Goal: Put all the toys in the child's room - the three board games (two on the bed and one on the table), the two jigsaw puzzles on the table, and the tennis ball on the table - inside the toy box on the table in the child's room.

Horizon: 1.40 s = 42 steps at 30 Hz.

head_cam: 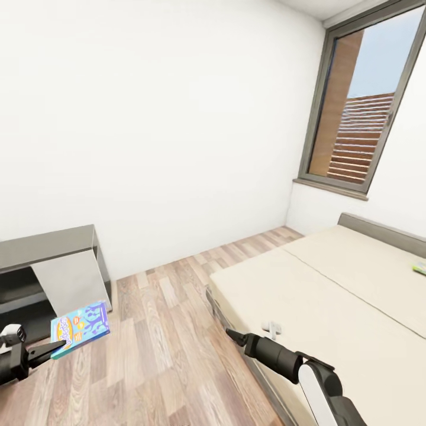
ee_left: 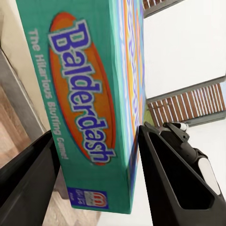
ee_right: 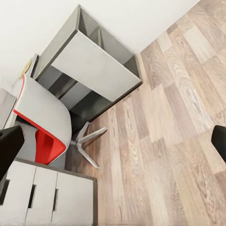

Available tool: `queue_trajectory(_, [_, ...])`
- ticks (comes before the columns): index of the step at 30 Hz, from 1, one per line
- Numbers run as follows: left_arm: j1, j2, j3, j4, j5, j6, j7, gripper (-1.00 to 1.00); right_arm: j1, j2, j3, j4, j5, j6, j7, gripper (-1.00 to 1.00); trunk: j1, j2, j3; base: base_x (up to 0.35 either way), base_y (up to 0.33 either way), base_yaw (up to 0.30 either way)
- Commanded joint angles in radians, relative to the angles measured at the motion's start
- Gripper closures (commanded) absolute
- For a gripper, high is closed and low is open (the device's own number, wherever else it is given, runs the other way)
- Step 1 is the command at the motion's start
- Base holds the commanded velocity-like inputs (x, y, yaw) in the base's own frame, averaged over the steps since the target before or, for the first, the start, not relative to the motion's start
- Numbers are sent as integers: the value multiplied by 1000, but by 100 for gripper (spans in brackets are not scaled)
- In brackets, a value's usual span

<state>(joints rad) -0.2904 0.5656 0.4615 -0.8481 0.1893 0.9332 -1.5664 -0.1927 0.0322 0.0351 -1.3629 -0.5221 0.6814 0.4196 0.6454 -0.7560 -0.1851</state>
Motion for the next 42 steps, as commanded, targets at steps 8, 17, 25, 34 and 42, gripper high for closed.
queue_trajectory(8, [-1, -1, -1, 0, -1, 10, -4, 100, -1, 1, 2, -1, -3, 6, 0, -100, -31, 55, 24, 64, 0, 290])
queue_trajectory(17, [-1, -1, -1, 0, -1, 9, -4, 100, -1, 1, 2, 0, -4, 6, -1, -100, -65, 118, 52, 201, 0, 290])
queue_trajectory(25, [-1, -1, 0, 0, -2, 6, -4, 100, -1, 1, 2, 1, -4, 6, -1, -100, -96, 174, 77, 243, 0, 290])
queue_trajectory(34, [-1, -1, 0, 0, -2, 5, -4, 100, -1, 0, 1, 1, -4, 6, 0, -100, -130, 237, 105, 61, 0, 291])
queue_trajectory(42, [-1, -1, 0, 0, -1, 4, -4, 100, -1, 0, 2, 0, -3, 6, 1, -100, -161, 293, 130, 59, -25, 291])
